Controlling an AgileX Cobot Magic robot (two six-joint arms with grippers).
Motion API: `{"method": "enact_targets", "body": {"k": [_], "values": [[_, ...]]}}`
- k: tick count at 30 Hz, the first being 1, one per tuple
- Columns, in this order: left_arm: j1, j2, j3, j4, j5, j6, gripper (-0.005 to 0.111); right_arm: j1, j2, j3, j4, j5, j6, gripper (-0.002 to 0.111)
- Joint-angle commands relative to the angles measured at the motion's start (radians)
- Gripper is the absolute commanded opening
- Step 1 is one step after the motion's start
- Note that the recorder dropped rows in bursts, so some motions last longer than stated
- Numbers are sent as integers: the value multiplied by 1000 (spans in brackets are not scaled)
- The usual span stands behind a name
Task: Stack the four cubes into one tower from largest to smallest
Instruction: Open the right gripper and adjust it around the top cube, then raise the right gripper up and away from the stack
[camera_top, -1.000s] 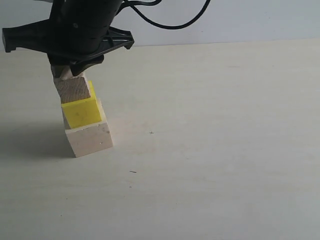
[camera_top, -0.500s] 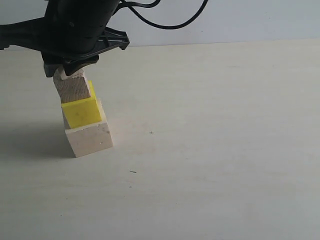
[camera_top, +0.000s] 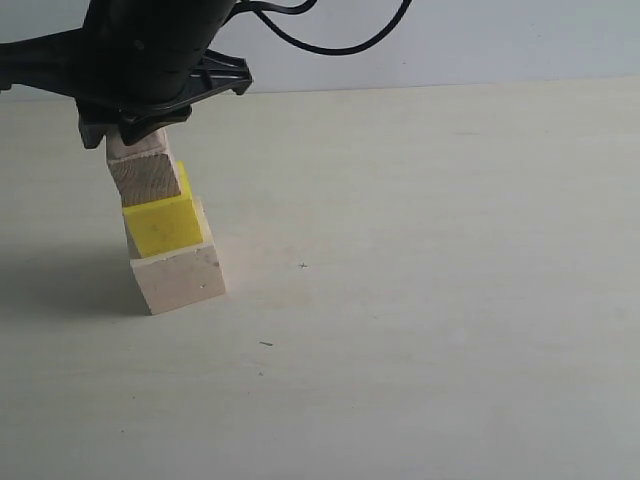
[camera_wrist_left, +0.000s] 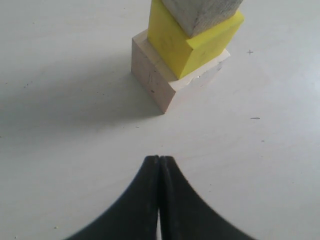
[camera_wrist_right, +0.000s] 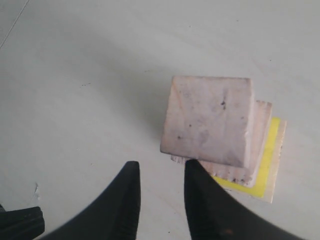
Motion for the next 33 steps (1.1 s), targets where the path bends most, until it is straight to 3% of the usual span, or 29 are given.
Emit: {"method": "enact_targets", "body": {"k": [1, 14, 15, 19, 27, 33], "values": [[-6, 0, 4, -4, -6, -3, 0, 1, 0, -2, 17, -13, -18, 31], [-6, 0, 4, -3, -6, 8, 0, 1, -17, -2, 113, 80, -134, 30], [-6, 0, 4, -3, -6, 10, 0, 1, -25, -2, 113, 122, -156, 28], [-6, 0, 4, -3, -8, 11, 0, 1, -69, 0, 93, 281, -276, 0], [-6, 0, 4, 63, 15, -15, 0, 1, -128, 17, -4, 284, -288, 0], [-6, 33, 28, 88, 28, -46, 0, 1, -188, 178, -46, 255, -288, 0]]}}
